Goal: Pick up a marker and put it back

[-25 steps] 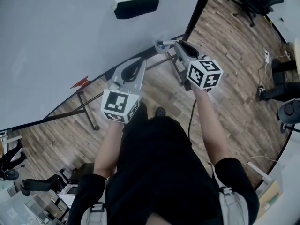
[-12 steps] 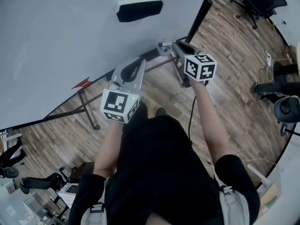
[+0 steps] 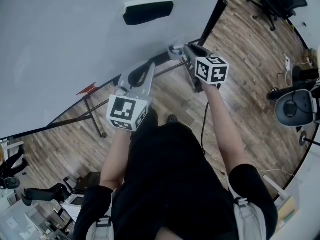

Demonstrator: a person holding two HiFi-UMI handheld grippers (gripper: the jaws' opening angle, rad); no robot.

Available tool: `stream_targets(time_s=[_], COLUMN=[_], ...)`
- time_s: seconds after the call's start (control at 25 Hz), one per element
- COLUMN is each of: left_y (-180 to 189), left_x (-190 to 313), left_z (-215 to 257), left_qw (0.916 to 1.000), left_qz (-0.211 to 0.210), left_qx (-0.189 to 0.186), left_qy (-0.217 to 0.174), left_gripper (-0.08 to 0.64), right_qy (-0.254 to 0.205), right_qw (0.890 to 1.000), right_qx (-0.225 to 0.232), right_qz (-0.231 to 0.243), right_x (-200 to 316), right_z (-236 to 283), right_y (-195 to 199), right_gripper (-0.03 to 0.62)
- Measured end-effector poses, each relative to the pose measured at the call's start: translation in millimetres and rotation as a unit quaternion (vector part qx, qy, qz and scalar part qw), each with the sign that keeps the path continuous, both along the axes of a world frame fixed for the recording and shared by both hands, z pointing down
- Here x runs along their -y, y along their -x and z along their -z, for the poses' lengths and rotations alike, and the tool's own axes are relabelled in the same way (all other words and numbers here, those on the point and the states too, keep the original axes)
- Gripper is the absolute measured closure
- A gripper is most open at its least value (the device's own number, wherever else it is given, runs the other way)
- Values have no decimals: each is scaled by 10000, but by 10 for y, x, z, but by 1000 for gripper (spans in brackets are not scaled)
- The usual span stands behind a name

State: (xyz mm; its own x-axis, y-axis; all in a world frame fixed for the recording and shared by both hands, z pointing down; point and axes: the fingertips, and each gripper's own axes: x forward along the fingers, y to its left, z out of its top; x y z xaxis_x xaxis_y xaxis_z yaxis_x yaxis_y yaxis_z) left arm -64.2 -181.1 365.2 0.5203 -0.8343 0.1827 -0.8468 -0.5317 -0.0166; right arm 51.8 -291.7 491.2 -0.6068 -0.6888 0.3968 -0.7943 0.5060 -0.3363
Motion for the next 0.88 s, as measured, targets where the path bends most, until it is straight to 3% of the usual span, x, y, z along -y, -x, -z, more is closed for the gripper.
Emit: stream_targets(time_s=[0.88], left_y=[103], left_x=[-52], left_z=[50], left_qw=[10000], left_qz=[70], left_qx=[2], left_qy=[-66], left_gripper=[549], right_qy=[-142], right_qw=[9986], right_qx=[-306], right_qz=[-413], right_x=[39], right_z=[-26], right_y=[-151], right_gripper=[466])
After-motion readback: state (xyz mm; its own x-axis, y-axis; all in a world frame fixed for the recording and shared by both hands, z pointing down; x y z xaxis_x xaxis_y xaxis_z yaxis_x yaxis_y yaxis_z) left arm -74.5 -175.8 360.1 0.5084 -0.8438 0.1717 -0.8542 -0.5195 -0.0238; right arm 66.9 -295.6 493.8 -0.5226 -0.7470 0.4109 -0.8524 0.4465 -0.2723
